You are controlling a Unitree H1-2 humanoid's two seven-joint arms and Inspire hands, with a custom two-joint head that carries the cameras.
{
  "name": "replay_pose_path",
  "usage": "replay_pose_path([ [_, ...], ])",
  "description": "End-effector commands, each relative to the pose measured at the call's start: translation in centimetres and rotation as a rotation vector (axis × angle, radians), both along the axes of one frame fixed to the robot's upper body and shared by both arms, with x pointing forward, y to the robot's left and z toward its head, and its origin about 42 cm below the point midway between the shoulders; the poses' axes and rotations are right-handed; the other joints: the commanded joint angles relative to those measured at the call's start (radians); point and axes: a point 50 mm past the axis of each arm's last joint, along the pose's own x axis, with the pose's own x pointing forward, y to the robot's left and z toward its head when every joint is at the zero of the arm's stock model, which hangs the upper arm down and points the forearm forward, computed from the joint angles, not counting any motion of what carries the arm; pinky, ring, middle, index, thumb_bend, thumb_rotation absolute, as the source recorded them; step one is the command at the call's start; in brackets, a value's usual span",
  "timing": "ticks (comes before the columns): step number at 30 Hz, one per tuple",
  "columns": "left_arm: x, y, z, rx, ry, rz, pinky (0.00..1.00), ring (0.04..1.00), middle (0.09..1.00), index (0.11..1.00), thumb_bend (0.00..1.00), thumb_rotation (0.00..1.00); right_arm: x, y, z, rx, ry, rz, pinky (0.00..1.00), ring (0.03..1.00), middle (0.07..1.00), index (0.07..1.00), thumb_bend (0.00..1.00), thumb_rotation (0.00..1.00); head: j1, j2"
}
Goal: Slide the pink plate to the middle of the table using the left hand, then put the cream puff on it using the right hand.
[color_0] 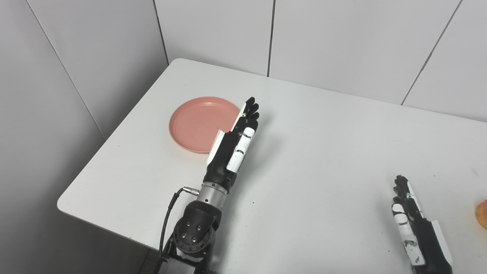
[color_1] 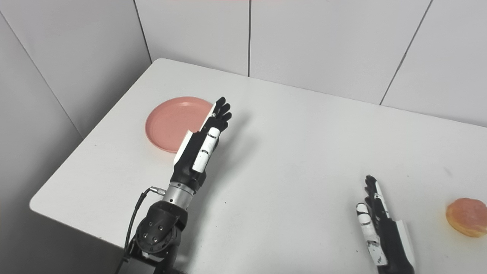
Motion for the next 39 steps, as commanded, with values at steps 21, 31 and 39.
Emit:
replay_pose_path([
  [21, 3.3, 7.6, 6.8, -0.117, -0.153, 0.141, 0.95, 0.941, 0.945, 0.939, 0.47, 1.0, 0.0, -0.3, -0.6, 0.001, 0.031, -0.005, 1.0, 0.995, 0.985, 0.978, 0.14, 1.0, 0.012, 0.009],
  [31, 4.4, 11.7, 7.7, -0.177, -0.152, 0.21, 0.95, 0.926, 0.931, 0.922, 0.46, 1.0, 0.0, -0.3, -0.6, -0.004, 0.033, -0.005, 1.0, 0.998, 0.99, 0.982, 0.13, 1.0, 0.017, 0.012],
  [39, 5.0, 13.9, 8.1, -0.205, -0.157, 0.231, 0.94, 0.911, 0.917, 0.911, 0.45, 1.0, 0.0, -0.4, -0.5, 0.001, 0.029, -0.001, 1.0, 1.0, 0.989, 0.985, 0.13, 1.0, 0.021, 0.017],
])
